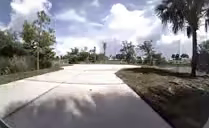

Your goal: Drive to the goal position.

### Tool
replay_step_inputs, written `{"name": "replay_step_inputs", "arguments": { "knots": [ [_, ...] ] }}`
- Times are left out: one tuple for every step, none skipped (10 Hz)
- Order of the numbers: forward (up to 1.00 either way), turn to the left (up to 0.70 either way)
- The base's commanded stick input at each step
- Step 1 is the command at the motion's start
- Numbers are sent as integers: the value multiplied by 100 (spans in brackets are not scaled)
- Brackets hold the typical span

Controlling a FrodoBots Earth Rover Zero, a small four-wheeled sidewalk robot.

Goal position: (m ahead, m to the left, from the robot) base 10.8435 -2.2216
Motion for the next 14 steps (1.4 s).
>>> {"name": "replay_step_inputs", "arguments": {
  "knots": [
    [85,0],
    [85,0],
    [85,0],
    [85,0],
    [85,0],
    [85,0],
    [85,0],
    [85,0],
    [85,0],
    [85,0],
    [85,0],
    [85,0],
    [85,0],
    [85,0]
  ]
}}
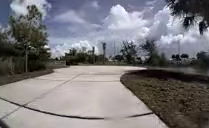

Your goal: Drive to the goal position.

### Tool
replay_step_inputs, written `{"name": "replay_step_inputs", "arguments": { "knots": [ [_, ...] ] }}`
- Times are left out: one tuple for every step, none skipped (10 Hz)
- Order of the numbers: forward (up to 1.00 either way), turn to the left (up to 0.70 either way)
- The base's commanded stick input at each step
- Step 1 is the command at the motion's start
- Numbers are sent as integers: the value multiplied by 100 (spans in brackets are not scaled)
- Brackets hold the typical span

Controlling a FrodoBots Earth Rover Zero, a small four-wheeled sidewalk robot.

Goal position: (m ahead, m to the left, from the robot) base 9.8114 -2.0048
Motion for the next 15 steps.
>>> {"name": "replay_step_inputs", "arguments": {
  "knots": [
    [85,0],
    [85,0],
    [85,0],
    [85,0],
    [85,0],
    [85,0],
    [85,0],
    [85,0],
    [85,0],
    [85,0],
    [85,0],
    [85,0],
    [85,0],
    [85,0],
    [85,0]
  ]
}}
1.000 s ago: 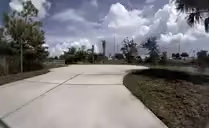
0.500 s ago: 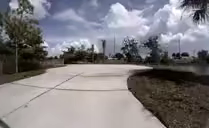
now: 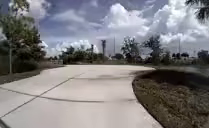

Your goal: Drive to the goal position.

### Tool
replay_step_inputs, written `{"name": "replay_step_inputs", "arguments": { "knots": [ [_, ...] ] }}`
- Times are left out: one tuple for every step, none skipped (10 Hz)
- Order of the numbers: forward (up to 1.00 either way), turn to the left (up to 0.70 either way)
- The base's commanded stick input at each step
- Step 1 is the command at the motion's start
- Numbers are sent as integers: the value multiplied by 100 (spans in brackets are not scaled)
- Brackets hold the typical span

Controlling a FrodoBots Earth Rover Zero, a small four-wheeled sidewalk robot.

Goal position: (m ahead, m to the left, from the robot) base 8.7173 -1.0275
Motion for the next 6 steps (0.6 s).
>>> {"name": "replay_step_inputs", "arguments": {
  "knots": [
    [85,0],
    [85,0],
    [85,0],
    [85,0],
    [85,0],
    [85,0]
  ]
}}
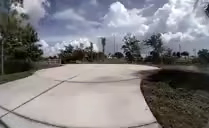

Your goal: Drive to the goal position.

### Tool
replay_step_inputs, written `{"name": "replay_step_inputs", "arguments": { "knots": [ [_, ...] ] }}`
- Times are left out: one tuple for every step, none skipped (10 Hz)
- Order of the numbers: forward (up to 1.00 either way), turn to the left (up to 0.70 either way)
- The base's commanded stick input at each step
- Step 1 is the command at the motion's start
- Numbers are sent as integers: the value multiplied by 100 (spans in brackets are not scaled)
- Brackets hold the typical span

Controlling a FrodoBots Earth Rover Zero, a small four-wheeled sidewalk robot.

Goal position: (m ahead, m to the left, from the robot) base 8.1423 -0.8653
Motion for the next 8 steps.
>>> {"name": "replay_step_inputs", "arguments": {
  "knots": [
    [85,0],
    [85,0],
    [85,0],
    [85,0],
    [85,0],
    [85,0],
    [85,0],
    [85,0]
  ]
}}
